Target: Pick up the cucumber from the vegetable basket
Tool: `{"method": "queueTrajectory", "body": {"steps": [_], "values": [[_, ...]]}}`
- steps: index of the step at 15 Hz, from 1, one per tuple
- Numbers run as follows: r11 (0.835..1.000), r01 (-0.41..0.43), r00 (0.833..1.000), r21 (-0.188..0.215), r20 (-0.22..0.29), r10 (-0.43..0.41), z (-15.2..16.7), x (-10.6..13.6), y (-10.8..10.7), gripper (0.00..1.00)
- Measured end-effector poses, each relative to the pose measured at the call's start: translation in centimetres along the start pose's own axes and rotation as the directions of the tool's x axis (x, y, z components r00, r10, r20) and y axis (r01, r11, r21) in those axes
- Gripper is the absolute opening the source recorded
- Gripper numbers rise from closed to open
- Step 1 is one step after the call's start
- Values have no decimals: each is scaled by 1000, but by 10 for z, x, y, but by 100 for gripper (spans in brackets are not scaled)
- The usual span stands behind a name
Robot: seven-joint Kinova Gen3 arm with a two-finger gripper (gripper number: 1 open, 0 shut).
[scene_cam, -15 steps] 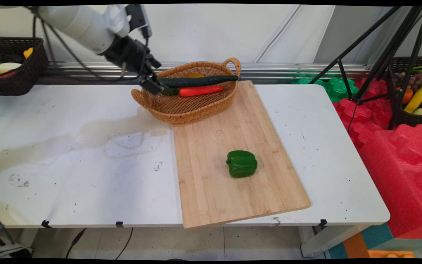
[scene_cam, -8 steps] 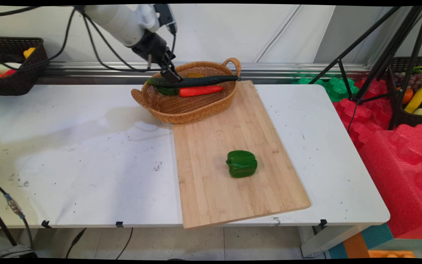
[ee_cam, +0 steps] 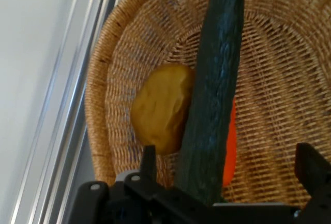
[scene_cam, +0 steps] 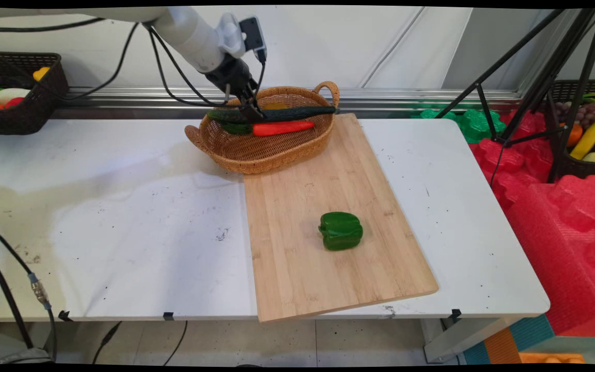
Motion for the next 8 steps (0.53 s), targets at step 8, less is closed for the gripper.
{"method": "queueTrajectory", "body": {"steps": [8], "values": [[998,-62,998,-31,24,62,46,2,-6,100]]}}
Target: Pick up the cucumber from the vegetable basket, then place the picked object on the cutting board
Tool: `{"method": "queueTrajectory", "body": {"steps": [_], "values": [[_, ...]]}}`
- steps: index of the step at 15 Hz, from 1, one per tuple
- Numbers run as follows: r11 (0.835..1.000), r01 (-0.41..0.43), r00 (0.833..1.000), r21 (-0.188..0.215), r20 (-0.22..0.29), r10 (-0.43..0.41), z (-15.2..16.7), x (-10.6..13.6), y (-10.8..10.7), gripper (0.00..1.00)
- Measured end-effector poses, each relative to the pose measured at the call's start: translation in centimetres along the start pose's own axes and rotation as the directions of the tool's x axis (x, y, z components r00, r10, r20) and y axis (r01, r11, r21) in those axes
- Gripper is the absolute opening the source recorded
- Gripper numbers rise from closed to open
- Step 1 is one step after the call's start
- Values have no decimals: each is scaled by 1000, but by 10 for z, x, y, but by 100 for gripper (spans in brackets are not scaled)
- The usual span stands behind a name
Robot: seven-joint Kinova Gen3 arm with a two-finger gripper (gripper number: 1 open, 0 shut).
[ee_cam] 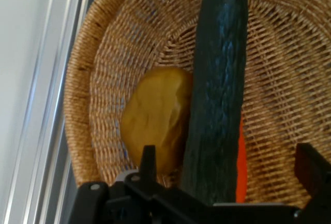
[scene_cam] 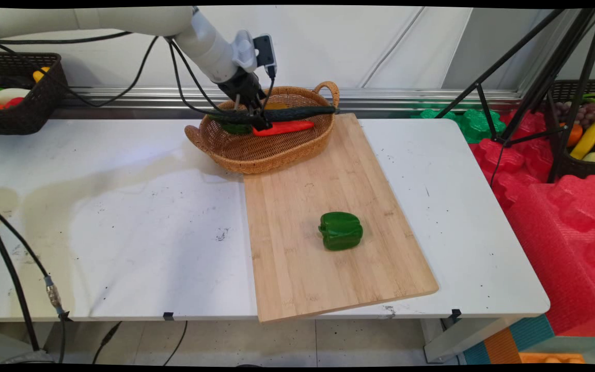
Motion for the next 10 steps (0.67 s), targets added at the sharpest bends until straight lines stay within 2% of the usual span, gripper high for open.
{"method": "queueTrajectory", "body": {"steps": [5,6,10], "values": [[1000,-20,1000,-10,10,20,19,0,-3,100],[1000,-24,1000,-11,13,24,23,-1,-3,0],[999,-39,999,-5,17,39,29,-1,-4,0]]}}
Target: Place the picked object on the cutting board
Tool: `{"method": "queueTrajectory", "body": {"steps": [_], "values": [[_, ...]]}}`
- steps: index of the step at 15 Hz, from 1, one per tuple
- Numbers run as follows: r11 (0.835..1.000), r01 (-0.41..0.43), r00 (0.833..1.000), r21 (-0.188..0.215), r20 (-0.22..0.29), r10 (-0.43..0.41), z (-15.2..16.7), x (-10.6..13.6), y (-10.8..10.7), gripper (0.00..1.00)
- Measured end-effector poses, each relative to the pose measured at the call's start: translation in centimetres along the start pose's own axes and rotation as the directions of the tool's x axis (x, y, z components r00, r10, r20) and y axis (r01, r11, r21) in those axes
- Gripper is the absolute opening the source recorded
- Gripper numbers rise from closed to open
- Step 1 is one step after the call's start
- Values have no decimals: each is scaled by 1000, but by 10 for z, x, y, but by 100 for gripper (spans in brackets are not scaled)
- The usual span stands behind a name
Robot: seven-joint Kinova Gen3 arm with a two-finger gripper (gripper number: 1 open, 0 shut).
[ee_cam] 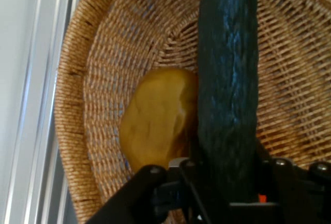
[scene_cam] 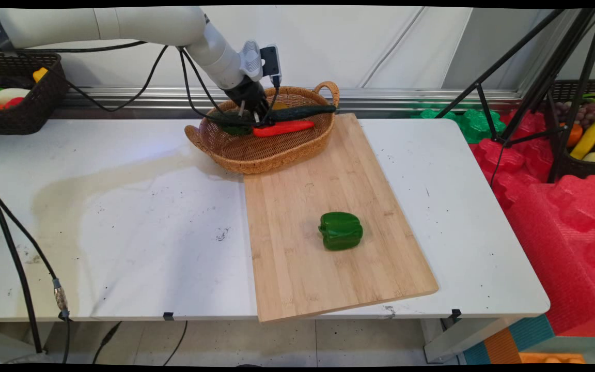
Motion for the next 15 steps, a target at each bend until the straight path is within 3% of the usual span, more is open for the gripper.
{"method": "queueTrajectory", "body": {"steps": [4,10,12,15], "values": [[999,17,1000,39,-19,-16,-13,3,-3,0],[994,-1,994,112,-110,14,-84,21,0,0],[993,-27,987,115,-155,45,-112,31,9,0],[994,-72,971,79,-221,88,-150,45,36,0]]}}
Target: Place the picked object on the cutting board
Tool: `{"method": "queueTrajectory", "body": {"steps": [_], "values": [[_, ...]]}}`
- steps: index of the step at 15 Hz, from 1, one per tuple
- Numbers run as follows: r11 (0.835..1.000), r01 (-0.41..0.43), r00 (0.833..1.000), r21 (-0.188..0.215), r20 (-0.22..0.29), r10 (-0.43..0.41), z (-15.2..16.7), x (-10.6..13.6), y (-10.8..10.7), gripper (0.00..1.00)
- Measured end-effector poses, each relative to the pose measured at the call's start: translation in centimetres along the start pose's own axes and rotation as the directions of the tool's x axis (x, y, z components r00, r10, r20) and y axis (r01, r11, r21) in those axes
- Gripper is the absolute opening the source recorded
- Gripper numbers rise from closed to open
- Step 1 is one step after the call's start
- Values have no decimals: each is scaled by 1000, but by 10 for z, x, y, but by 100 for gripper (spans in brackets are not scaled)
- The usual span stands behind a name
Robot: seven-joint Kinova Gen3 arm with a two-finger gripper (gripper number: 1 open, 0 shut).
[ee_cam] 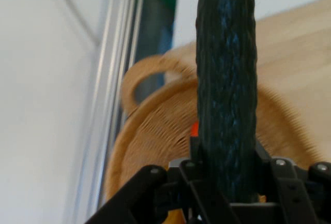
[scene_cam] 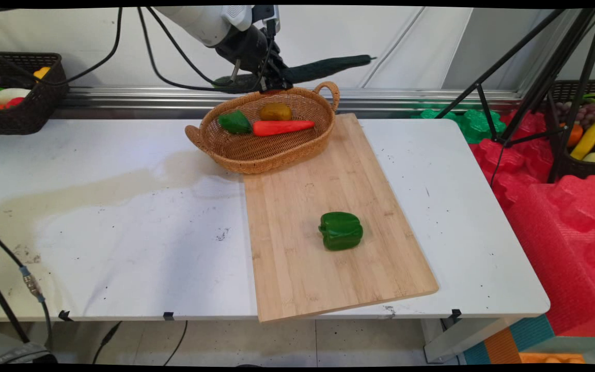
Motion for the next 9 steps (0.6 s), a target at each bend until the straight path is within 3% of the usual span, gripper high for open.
{"method": "queueTrajectory", "body": {"steps": [4,9], "values": [[997,-13,998,-73,-56,9,-27,23,29,0],[988,-7,997,-153,-78,-5,-33,45,59,0]]}}
